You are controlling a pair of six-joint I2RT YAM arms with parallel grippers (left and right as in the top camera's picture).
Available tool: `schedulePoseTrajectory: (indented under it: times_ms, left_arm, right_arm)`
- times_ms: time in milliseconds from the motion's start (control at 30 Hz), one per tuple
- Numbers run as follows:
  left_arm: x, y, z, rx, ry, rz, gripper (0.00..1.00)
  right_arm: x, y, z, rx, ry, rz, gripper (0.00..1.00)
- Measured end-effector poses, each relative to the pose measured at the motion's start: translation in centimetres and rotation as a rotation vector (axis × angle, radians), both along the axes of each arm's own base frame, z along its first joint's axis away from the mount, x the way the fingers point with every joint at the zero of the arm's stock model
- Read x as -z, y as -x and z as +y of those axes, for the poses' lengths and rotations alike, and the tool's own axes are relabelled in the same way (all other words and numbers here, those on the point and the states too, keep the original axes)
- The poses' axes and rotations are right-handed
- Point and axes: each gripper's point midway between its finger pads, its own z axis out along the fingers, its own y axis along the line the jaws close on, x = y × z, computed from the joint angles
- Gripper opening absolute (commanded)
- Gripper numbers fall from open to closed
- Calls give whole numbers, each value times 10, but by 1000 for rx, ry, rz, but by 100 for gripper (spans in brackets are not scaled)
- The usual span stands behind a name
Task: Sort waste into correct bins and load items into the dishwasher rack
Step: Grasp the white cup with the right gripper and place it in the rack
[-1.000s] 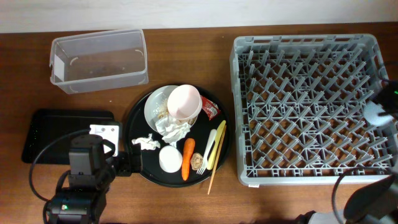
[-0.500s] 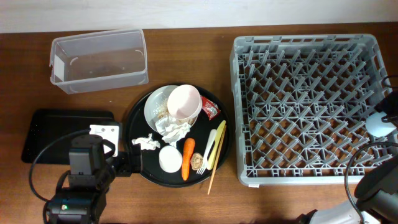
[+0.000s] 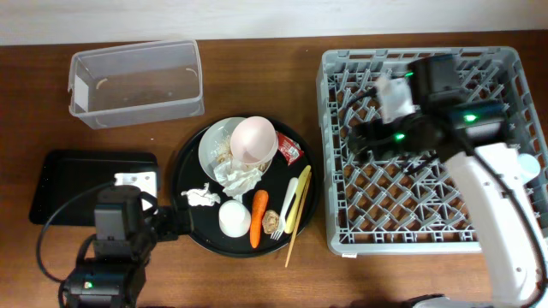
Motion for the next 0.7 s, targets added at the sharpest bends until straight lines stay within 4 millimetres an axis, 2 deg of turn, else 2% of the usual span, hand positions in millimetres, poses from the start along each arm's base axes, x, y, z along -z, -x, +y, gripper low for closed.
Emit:
schedulePoseTrajectory:
  times_ms: [67, 100, 133, 167, 200, 233, 300, 333, 400, 533, 567, 633, 700]
  left_arm:
    - [-5, 0, 23, -109, 4, 27, 99]
    - [-20, -8, 52, -233, 7, 37, 99]
    - [-18, -8, 63, -278, 18, 83, 99]
    - [-15, -9, 79, -341, 27, 131, 99]
    - [-4, -8, 91, -385, 38, 192, 99]
    - [18, 0, 102, -434, 59, 305, 99]
    - [29, 8, 115, -491, 80, 359, 99]
    - [30, 11, 121, -518, 87, 367, 99]
    - [31, 12, 123, -526, 89, 367, 99]
    - [31, 12, 123, -526, 89, 367, 99]
    - [31, 12, 122, -523, 93, 366, 99]
    - [31, 11, 121, -520, 99, 365, 99]
    - [31, 11, 121, -518, 102, 364, 99]
  right_arm:
    - [11, 20, 62, -177, 3, 32, 93]
    - [21, 32, 89, -251, 4, 65, 93]
    - [26, 34, 99, -275, 11, 69, 93]
    - [32, 37, 118, -304, 7, 73, 93]
    - [47, 51, 151, -391, 14, 97, 93]
    - [68, 65, 185, -462, 23, 124, 93]
    - [92, 80, 217, -521, 42, 151, 93]
    - [114, 91, 234, -544, 72, 175, 93]
    - [136, 96, 253, -540, 106, 162, 93]
    - [171, 87, 264, -481, 171, 142, 93]
    - [182, 81, 265, -464, 191, 134, 81]
    - [186, 79, 265, -456, 199, 129, 61]
    - [186, 77, 265, -446, 202, 121, 54]
